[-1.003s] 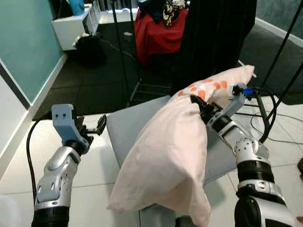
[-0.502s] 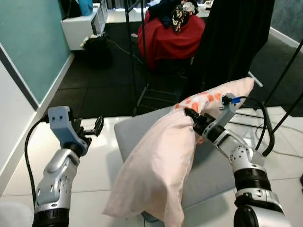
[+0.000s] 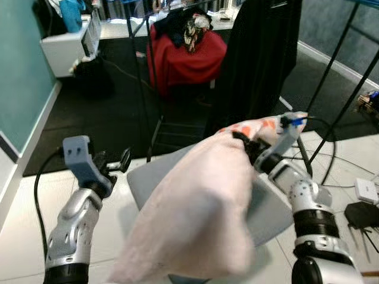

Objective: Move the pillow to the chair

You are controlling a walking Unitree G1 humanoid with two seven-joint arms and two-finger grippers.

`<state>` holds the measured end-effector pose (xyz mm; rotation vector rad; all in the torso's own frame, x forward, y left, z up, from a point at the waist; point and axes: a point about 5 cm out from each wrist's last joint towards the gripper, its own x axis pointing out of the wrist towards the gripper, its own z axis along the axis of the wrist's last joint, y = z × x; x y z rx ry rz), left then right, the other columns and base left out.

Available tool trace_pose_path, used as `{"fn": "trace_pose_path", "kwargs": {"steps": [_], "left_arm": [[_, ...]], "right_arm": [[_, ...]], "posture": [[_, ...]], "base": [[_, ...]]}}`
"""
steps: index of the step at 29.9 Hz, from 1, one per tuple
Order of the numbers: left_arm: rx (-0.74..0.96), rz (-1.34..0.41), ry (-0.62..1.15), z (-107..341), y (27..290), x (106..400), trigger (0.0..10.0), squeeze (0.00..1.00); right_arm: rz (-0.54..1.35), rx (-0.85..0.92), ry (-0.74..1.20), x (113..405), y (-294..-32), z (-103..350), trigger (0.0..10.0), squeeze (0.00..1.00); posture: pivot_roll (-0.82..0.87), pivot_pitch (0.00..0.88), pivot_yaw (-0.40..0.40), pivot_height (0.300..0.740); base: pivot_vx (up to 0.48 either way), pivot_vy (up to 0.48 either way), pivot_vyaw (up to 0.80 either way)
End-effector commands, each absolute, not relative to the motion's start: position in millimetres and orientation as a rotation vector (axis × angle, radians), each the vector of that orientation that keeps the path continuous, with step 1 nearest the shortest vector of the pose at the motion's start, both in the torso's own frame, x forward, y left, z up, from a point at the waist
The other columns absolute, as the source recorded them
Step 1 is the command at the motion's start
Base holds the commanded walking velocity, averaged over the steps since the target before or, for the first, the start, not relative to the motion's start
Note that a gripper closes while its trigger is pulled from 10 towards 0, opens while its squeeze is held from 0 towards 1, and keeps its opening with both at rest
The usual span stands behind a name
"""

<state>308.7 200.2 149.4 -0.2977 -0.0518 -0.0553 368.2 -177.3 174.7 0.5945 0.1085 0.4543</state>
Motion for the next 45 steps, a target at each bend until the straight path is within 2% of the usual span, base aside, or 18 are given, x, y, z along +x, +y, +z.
{"fn": "trace_pose_path", "kwargs": {"steps": [1,3,4,11,16,25,45], "left_arm": [[-0.306,-0.056,-0.054,146,197,307,10.0,0.00],[-0.302,-0.049,-0.056,146,197,307,10.0,0.00],[-0.304,-0.048,-0.055,146,196,307,10.0,0.00],[-0.292,-0.029,-0.042,145,197,307,10.0,0.00],[-0.252,0.049,0.010,138,199,306,10.0,0.00],[-0.250,-0.094,0.034,132,190,300,10.0,0.00],[-0.297,-0.145,0.073,130,179,294,10.0,0.00]], "right_arm": [[0.459,0.581,0.027,369,-182,192,0.0,0.00],[0.451,0.562,0.030,370,-182,191,0.0,0.00],[0.452,0.553,0.032,370,-181,191,10.0,0.00],[0.457,0.549,0.023,370,-180,193,10.0,0.00],[0.430,0.546,0.030,369,-181,189,10.0,0.00],[0.410,0.548,0.032,370,-181,187,10.0,0.00],[0.341,0.522,0.027,371,-193,188,10.0,0.00]], "posture": [[-0.17,0.044,0.006,0.740],[-0.17,0.043,0.006,0.740],[-0.17,0.046,0.006,0.740],[-0.17,0.044,0.008,0.740],[-0.16,0.053,0.004,0.740],[-0.16,0.051,0.007,0.740],[-0.18,0.040,0.007,0.740]], "base": [[0.000,0.000,0.00],[0.000,0.000,0.00],[0.000,0.000,0.00],[0.000,0.000,0.00],[0.000,0.000,0.00],[0.000,0.000,0.00],[0.000,-0.060,0.00]]}}
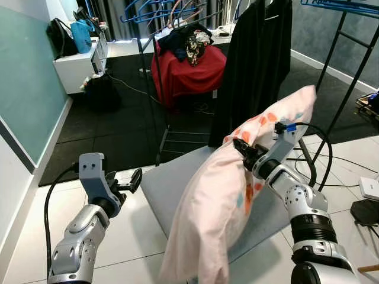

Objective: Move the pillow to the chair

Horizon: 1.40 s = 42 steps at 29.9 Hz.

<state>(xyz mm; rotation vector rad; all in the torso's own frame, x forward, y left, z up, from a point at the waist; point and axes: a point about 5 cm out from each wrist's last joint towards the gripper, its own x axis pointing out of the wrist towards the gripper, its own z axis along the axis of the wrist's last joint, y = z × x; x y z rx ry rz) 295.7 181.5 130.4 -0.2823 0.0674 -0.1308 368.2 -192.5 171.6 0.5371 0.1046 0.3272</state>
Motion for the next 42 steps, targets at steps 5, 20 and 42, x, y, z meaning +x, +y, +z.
{"fn": "trace_pose_path", "kwargs": {"steps": [5,20,42], "left_arm": [[-0.304,-0.152,0.071,131,178,294,10.0,0.00],[-0.332,-0.150,0.073,133,179,294,10.0,0.00],[-0.355,-0.173,0.062,138,174,298,10.0,0.00]], "right_arm": [[0.330,0.516,0.028,371,-195,187,10.0,0.00],[0.303,0.501,0.039,372,-200,186,10.0,0.00],[0.283,0.491,0.076,372,-208,186,10.0,0.00]], "posture": [[-0.18,0.038,0.008,0.740],[-0.18,0.053,0.006,0.740],[-0.20,0.058,0.002,0.740]], "base": [[0.000,-0.480,0.00],[0.000,-0.480,0.00],[0.000,-0.480,-0.29]]}}
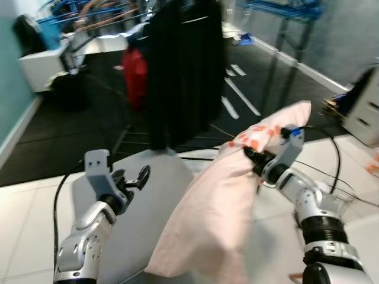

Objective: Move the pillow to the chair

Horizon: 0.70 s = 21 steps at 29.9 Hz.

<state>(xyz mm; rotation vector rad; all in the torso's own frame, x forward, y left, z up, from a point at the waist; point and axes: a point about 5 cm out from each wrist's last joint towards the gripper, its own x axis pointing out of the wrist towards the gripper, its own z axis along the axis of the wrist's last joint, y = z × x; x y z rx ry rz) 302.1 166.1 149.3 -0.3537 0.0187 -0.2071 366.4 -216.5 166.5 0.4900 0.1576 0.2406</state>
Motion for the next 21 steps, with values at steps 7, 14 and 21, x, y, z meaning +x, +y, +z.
{"fn": "trace_pose_path", "kwargs": {"steps": [7,14,21], "left_arm": [[-0.358,-0.177,0.064,138,173,297,10.0,0.00],[-0.373,-0.194,0.064,138,169,298,10.0,0.00],[-0.391,-0.231,0.071,139,163,298,10.0,0.00]], "right_arm": [[0.288,0.469,0.120,371,-208,182,10.0,0.00],[0.349,0.376,0.320,362,-208,163,10.0,0.00],[0.397,0.314,0.615,339,-218,140,10.0,0.00]], "posture": [[-0.21,0.059,0.002,0.740],[-0.22,0.051,-0.001,0.740],[-0.24,0.053,-0.001,0.740]], "base": [[0.000,-0.480,-0.43],[0.000,-0.480,-0.74],[0.000,0.000,-0.70]]}}
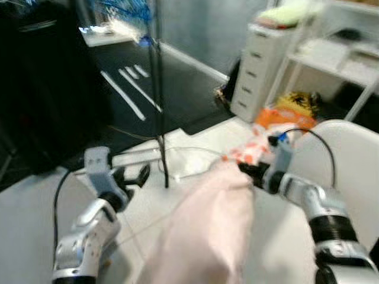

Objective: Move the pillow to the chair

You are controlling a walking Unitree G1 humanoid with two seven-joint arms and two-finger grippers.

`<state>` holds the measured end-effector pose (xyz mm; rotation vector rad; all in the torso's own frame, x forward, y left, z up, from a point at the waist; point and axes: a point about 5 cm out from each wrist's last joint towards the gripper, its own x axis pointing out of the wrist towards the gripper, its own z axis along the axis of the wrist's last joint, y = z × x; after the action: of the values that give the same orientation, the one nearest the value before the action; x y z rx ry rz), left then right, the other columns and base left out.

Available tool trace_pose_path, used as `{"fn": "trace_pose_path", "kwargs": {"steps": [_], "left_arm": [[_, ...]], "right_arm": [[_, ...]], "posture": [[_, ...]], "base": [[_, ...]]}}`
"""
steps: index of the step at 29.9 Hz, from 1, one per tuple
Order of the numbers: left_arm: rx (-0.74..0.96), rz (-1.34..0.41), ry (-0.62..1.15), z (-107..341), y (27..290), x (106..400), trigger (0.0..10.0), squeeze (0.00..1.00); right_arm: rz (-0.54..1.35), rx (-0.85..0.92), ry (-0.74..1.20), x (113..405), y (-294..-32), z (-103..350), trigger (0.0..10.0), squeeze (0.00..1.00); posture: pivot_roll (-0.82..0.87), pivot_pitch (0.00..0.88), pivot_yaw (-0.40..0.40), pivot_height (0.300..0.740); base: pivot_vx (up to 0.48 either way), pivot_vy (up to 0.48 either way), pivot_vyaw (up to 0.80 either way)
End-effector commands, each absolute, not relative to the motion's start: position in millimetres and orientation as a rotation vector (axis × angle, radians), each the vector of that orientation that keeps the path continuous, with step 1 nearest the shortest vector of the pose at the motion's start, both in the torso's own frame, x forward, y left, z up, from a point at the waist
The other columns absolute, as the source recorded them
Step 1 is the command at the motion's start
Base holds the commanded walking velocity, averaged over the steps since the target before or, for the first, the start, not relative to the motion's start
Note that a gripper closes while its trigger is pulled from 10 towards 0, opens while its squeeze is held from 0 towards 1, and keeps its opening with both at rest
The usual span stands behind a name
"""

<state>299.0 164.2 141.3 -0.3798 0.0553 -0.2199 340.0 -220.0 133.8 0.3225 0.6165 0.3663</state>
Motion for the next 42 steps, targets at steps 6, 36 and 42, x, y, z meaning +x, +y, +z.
{"fn": "trace_pose_path", "kwargs": {"steps": [6,36,42], "left_arm": [[-0.390,-0.231,0.064,142,164,298,10.0,0.00],[-0.386,-0.214,0.055,148,173,297,10.0,0.00],[-0.391,-0.217,0.051,149,172,296,10.0,0.00]], "right_arm": [[0.465,0.336,0.751,318,-219,126,10.0,0.00],[-0.154,-0.563,1.044,271,-351,72,10.0,0.00],[-0.009,-0.267,0.825,297,-325,84,10.0,0.00]], "posture": [[-0.25,0.064,0.000,0.740],[-0.24,0.085,0.006,0.740],[-0.24,0.079,0.007,0.740]], "base": [[0.000,0.000,-0.67],[0.000,0.000,-0.54],[0.000,0.000,0.00]]}}
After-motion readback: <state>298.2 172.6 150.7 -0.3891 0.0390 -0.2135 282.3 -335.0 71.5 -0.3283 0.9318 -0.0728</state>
